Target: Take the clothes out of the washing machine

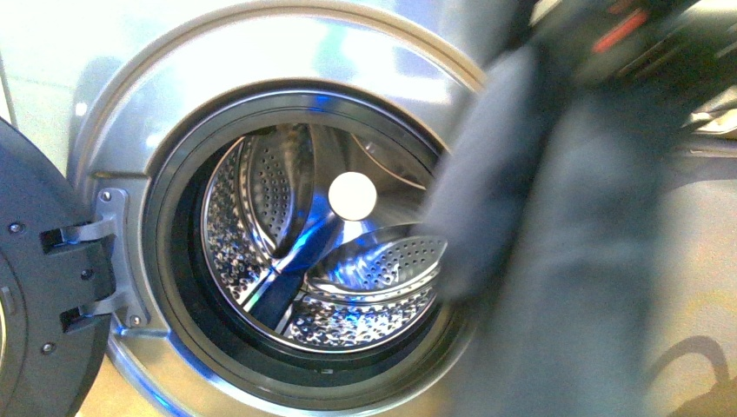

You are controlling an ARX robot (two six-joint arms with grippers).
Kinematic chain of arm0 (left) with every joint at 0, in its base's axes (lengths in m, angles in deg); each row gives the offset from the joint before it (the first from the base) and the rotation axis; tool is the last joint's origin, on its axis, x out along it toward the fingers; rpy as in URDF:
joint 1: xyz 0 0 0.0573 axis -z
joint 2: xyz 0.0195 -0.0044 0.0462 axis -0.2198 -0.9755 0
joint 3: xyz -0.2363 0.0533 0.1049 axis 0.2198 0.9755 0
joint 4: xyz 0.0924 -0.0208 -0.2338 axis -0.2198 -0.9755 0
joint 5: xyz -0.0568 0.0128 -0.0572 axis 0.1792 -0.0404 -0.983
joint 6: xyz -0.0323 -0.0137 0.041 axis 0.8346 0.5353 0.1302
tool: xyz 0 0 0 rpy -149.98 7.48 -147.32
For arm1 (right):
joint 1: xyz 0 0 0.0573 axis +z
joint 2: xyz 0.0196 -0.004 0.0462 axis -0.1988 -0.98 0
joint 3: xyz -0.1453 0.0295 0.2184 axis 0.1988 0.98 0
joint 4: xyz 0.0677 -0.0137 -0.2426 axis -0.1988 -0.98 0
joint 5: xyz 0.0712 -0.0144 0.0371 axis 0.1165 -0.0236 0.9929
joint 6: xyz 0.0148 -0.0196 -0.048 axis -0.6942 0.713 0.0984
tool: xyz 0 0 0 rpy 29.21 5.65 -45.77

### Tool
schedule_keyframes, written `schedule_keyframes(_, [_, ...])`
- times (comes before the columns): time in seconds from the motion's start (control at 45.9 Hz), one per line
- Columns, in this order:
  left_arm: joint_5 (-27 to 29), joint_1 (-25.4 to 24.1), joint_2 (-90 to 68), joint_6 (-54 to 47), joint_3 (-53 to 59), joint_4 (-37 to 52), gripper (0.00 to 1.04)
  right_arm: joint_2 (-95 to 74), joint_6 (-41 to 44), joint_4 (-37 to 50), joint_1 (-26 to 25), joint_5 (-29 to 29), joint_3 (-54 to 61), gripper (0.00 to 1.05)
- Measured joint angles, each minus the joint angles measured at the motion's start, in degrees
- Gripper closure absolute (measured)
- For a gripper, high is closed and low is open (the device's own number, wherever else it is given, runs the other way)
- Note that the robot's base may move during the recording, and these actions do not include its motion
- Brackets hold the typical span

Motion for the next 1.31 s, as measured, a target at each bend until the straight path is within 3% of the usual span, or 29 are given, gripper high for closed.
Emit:
schedule_keyframes(0.022, [0.02,0.0,0.0,0.0,0.0,0.09,0.92,0.92,-0.48,-0.37,-1.07,0.42,-0.22,0.97])
schedule_keyframes(0.044, [0.02,0.0,0.0,0.0,0.0,0.09,0.92,2.14,-1.31,-1.03,-2.71,1.11,-0.74,0.97])
schedule_keyframes(0.065, [0.0,0.0,0.0,0.0,0.0,0.09,0.81,2.91,-1.79,-1.49,-3.93,1.73,-1.22,0.97])
schedule_keyframes(0.087, [0.0,0.0,0.0,0.0,0.0,0.09,0.81,3.96,-2.86,-2.19,-5.77,2.43,-2.03,0.97])
schedule_keyframes(0.109, [0.02,0.0,0.0,0.0,0.0,0.13,0.71,4.57,-3.28,-2.58,-6.97,2.8,-2.62,0.97])
schedule_keyframes(0.131, [0.02,0.0,0.0,0.0,0.0,0.13,0.71,5.46,-4.2,-3.13,-8.9,3.48,-3.61,0.97])
schedule_keyframes(0.153, [0.02,0.0,0.0,0.0,0.0,0.13,0.61,5.75,-4.5,-3.32,-9.55,3.61,-3.93,0.97])
schedule_keyframes(0.261, [0.02,0.0,0.0,0.0,0.0,0.13,0.49,7.61,-7.76,-6.03,-15.58,6.82,-7.34,0.97])
schedule_keyframes(0.305, [0.02,0.0,0.0,0.0,0.0,0.13,0.37,8.09,-9.44,-7.76,-18.29,8.72,-8.94,0.97])
schedule_keyframes(0.458, [0.02,0.0,0.0,0.0,0.0,0.13,0.19,8.46,-14.56,-13.16,-27.19,15.02,-13.18,0.97])
schedule_keyframes(0.479, [0.0,0.0,0.0,0.0,0.0,0.13,0.11,8.46,-15.37,-14.03,-28.55,16.24,-13.7,0.97])
schedule_keyframes(0.501, [0.0,0.0,0.0,0.0,0.0,0.13,0.11,8.41,-15.91,-14.78,-29.92,17.27,-14.14,0.97])
schedule_keyframes(0.523, [0.02,0.0,0.0,-0.13,0.0,0.15,0.05,8.37,-16.24,-15.06,-30.62,17.55,-14.36,0.97])
schedule_keyframes(0.719, [0.0,0.0,0.0,-0.15,-0.02,0.15,0.04,6.12,-22.34,-16.94,-41.72,25.31,-17.79,0.97])
schedule_keyframes(0.741, [0.0,0.0,0.0,-0.17,-0.02,0.15,0.12,5.73,-23.04,-16.94,-42.99,26.08,-18.12,0.97])
schedule_keyframes(0.828, [0.0,0.0,0.0,-0.15,-0.02,0.15,0.22,4.37,-25.0,-16.57,-47.19,28.35,-18.8,0.97])
schedule_keyframes(0.915, [0.0,0.0,0.0,-0.13,-0.04,0.15,0.18,3.15,-26.45,-16.41,-51.6,31.63,-18.8,0.97])
schedule_keyframes(0.937, [0.0,0.0,0.0,-0.13,-0.07,0.15,0.1,2.99,-26.58,-16.41,-52.39,32.11,-18.67,0.97])
schedule_keyframes(0.959, [0.04,0.0,0.0,-0.44,-0.11,0.15,0.02,2.93,-26.62,-16.44,-53.0,32.79,-18.43,0.97])
schedule_keyframes(1.111, [0.02,0.0,0.0,-0.35,-0.11,0.17,0.02,3.67,-25.03,-17.62,-55.19,37.05,-14.34,0.97])
schedule_keyframes(1.155, [-0.02,0.0,0.0,-0.35,-0.13,0.17,0.17,4.2,-23.89,-18.99,-55.47,39.19,-11.76,0.97])
schedule_keyframes(1.177, [-0.02,0.0,0.0,-0.35,-0.13,0.17,0.17,4.31,-23.56,-19.28,-55.54,39.76,-10.84,0.97])
schedule_keyframes(1.198, [-0.02,0.0,0.0,-0.24,-0.13,0.17,0.24,4.5,-22.75,-19.91,-55.63,40.54,-9.42,0.97])
schedule_keyframes(1.242, [0.0,0.0,0.0,-0.24,-0.15,0.17,0.23,4.83,-21.14,-21.14,-56.0,41.72,-6.58,0.97])
schedule_keyframes(1.264, [0.0,0.0,0.0,-0.2,-0.15,0.2,0.15,4.94,-20.55,-21.33,-56.22,42.01,-5.6,0.97])
schedule_keyframes(1.307, [0.0,0.0,0.0,-0.2,-0.15,0.2,0.15,5.2,-18.93,-22.1,-56.81,42.51,-3.21,0.97])
